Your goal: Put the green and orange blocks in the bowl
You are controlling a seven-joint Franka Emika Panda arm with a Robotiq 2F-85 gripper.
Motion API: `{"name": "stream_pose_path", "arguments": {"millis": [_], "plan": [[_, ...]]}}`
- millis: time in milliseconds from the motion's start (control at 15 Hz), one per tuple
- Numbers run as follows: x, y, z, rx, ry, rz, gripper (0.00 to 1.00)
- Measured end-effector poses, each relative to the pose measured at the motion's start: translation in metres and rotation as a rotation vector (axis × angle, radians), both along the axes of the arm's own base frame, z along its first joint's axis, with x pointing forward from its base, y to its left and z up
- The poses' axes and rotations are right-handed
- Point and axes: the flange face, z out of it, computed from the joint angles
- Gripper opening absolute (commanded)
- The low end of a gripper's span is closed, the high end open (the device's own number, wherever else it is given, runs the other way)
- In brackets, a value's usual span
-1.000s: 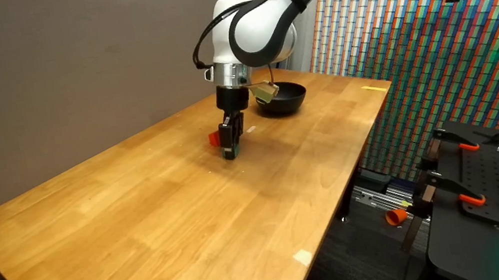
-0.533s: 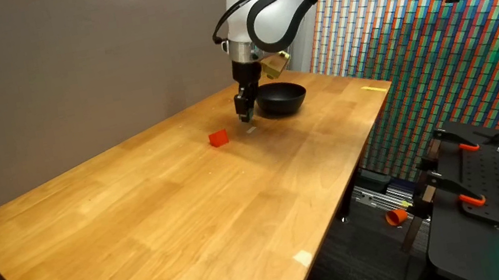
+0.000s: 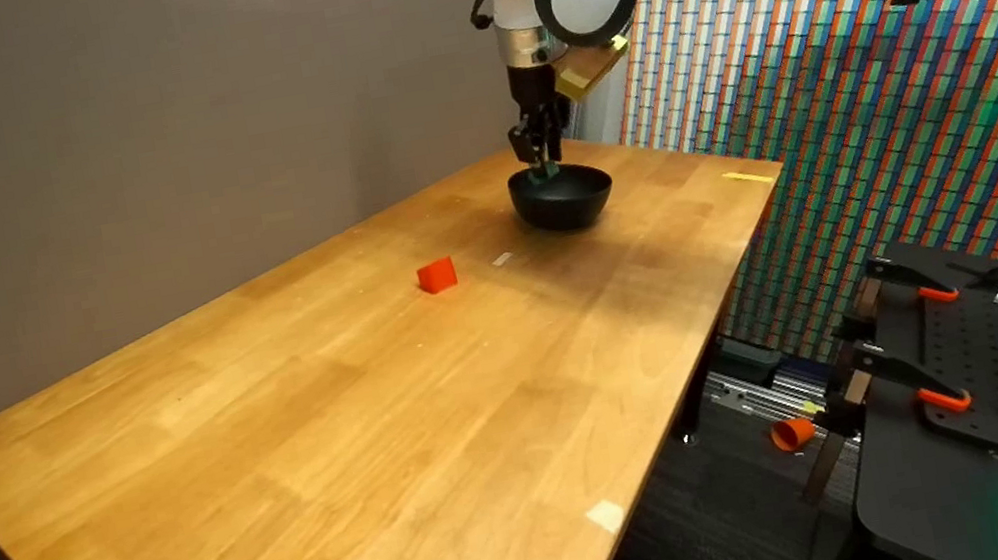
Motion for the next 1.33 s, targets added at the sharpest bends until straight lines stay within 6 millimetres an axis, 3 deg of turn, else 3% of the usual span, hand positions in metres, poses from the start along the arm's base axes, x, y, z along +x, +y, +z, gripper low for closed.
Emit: {"name": "stream_pose_path", "arguments": {"millis": [133, 200, 533, 867, 1333], "plan": [[-0.009, 0.0, -0.007, 0.016, 0.072, -0.037, 0.99], [-0.013, 0.003, -0.011, 0.058, 0.103, -0.036, 1.0], [-0.015, 0.027, -0.014, 0.309, 0.178, 0.065, 1.0], [-0.003, 0.061, -0.009, 0.519, 0.218, 0.217, 1.0], [0.019, 0.106, -0.077, 0.681, 0.304, 0.326, 1.0]]}}
